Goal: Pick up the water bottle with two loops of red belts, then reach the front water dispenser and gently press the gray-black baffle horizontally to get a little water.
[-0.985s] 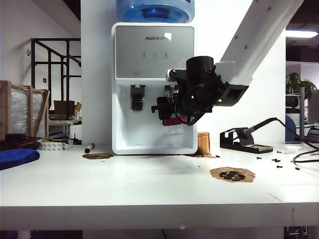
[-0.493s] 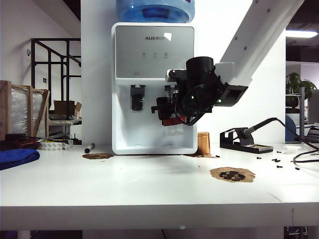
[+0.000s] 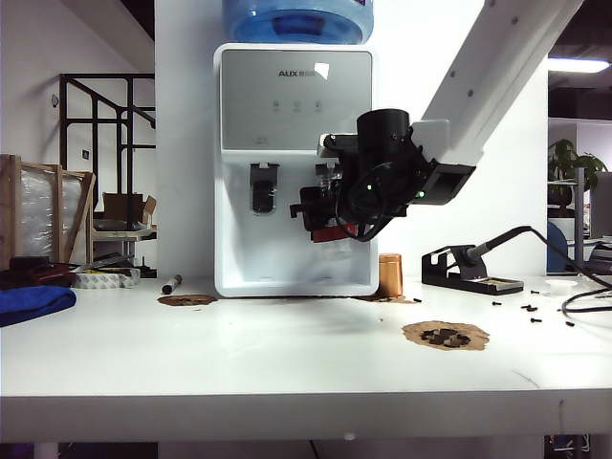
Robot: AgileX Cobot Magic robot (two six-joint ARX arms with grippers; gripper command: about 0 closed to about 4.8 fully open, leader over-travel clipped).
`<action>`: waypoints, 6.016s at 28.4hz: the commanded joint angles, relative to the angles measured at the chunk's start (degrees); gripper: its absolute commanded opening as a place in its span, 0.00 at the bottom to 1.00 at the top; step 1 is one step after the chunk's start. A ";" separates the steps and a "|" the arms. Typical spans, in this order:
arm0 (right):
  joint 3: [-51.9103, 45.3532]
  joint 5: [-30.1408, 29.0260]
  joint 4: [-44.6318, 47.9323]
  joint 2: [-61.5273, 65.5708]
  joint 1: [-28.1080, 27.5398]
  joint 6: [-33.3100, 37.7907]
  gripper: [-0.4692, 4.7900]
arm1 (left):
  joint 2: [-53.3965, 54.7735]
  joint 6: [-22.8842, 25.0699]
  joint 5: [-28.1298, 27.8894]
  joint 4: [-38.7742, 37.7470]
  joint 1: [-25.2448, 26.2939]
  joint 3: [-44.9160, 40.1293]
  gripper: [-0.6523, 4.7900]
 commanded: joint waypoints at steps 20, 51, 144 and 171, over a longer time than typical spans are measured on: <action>0.39 1.01 -3.58 -3.76 0.44 0.39 0.09 | -0.46 -0.17 1.86 0.31 0.02 0.31 0.11; -38.21 -31.95 29.14 -17.62 2.36 13.97 0.09 | -7.23 -0.17 -2.89 -4.42 0.17 0.31 0.11; -41.35 -19.08 0.28 -25.11 11.50 6.19 1.00 | -30.40 7.74 -34.40 11.41 0.42 -37.70 0.11; -61.48 -6.36 -20.87 -60.08 11.08 0.68 0.20 | -30.40 7.76 -34.45 10.19 0.42 -37.68 0.11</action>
